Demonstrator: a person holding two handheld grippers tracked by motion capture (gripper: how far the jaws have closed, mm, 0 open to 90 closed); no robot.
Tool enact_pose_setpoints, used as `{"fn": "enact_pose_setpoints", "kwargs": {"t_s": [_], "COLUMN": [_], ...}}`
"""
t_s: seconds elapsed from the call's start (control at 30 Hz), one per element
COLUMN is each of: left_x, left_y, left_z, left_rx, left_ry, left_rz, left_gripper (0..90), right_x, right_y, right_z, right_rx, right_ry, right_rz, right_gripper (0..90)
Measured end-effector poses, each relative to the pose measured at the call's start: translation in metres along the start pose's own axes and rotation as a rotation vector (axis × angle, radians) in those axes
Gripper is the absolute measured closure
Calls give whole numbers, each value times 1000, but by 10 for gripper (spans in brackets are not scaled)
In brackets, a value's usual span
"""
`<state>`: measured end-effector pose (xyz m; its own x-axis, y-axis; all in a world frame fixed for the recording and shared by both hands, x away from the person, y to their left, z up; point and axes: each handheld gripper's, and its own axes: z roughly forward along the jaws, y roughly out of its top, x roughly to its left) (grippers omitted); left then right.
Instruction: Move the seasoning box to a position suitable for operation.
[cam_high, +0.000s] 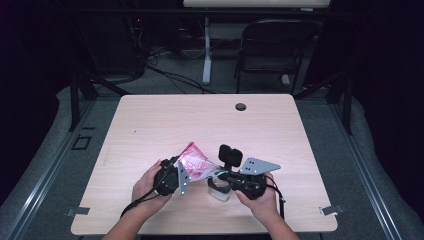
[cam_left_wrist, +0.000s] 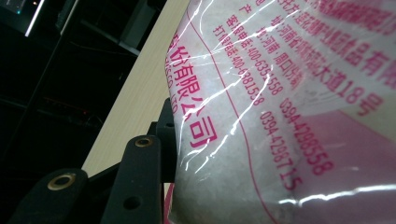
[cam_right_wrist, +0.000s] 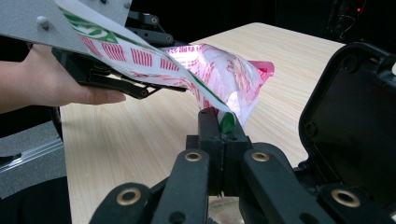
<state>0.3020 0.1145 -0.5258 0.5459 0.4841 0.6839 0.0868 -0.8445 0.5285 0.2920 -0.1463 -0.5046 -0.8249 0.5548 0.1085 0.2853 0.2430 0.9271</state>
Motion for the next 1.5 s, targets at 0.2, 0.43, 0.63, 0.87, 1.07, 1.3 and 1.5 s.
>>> {"fn": "enact_pose_setpoints", "kwargs": {"t_s": [0.2, 0.43, 0.63, 0.87, 1.07, 1.3, 1.5], "left_x": [0, -1, -1, -1, 0, -2, -1], "left_y": [1, 2, 3, 3, 3, 3, 5], "left_z": [-1, -1, -2, -4, -5, -5, -7], "left_rx": [4, 2, 8, 10, 15, 8, 7], "left_ry": [15, 35, 51, 67, 76, 92, 106], "left_rz": [20, 45, 74, 88, 105, 112, 126], "left_gripper": [646, 646, 647, 647, 648, 648, 647], "right_x": [-1, -1, -2, -1, 0, 0, 0], "right_y": [0, -2, -3, -4, -4, -4, -5], "right_z": [-1, -1, -1, 0, 0, 0, -1], "right_rx": [3, 5, 8, 15, 16, 20, 18], "right_ry": [1, -3, -4, -5, -2, -2, -1], "right_rz": [1, 0, 2, -4, -4, -5, -6], "right_gripper": [900, 900, 900, 900, 900, 900, 900]}}
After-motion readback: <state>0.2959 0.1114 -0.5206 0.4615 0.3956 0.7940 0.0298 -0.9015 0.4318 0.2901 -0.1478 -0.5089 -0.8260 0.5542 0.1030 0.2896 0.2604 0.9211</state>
